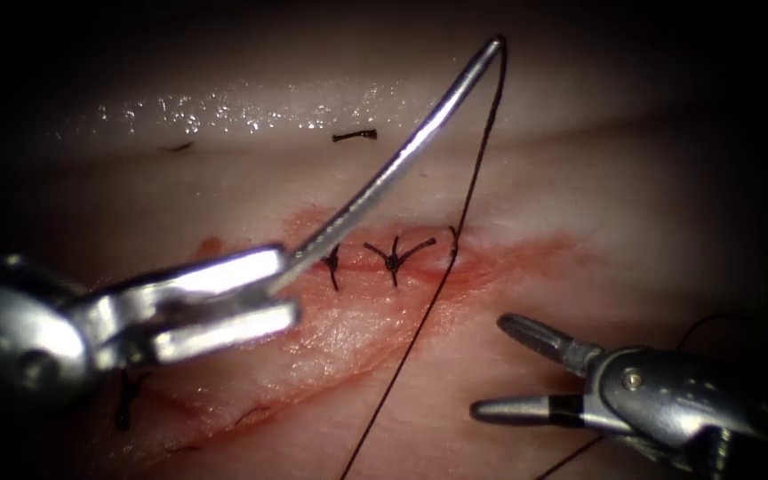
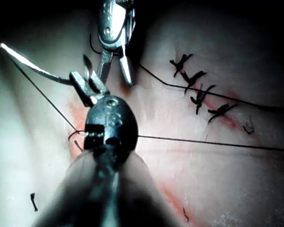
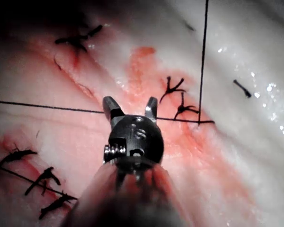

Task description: Wound Closure

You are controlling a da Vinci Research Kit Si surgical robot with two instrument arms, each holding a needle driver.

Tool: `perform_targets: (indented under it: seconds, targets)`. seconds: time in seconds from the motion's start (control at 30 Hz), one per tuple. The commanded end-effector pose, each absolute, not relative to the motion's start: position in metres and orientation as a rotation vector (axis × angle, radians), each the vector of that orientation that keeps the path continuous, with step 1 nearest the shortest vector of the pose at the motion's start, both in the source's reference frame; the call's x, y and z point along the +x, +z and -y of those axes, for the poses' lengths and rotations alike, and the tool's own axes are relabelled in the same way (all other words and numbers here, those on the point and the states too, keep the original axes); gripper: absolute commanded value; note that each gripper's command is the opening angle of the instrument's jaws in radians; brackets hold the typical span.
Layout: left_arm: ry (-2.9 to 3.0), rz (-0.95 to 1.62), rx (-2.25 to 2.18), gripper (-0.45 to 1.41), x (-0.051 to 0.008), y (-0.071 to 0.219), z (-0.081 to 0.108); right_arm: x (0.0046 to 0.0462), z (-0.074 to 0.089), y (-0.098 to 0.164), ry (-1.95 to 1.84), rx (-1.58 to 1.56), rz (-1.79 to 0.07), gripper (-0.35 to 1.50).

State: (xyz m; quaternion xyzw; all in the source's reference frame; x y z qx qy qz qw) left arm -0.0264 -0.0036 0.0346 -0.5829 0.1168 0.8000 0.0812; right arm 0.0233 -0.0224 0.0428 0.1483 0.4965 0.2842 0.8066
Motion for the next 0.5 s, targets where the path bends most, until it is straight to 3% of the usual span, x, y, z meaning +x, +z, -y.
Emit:
perform_targets:
  seconds: [0.03,0.17,0.27,0.3,0.5]
  targets:
    - [2.379,-0.373,-1.742,-0.45,-0.0267,0.035,0.003,0.0249,0.023,0.043,0.630,0.336,-1.076,0.81]
    - [2.389,-0.438,-1.671,-0.45,-0.0260,0.036,0.003,0.0272,0.023,0.044,0.779,0.396,-1.156,0.32]
    - [2.402,-0.464,-1.642,-0.45,-0.0260,0.037,0.004,0.0293,0.023,0.046,0.838,0.406,-1.159,-0.23]
    - [2.408,-0.478,-1.634,-0.45,-0.0260,0.038,0.004,0.0307,0.023,0.046,0.866,0.416,-1.143,-0.33]
    - [2.412,-0.492,-1.621,-0.45,-0.0256,0.042,0.005,0.0352,0.024,0.050,0.885,0.426,-0.935,-0.35]
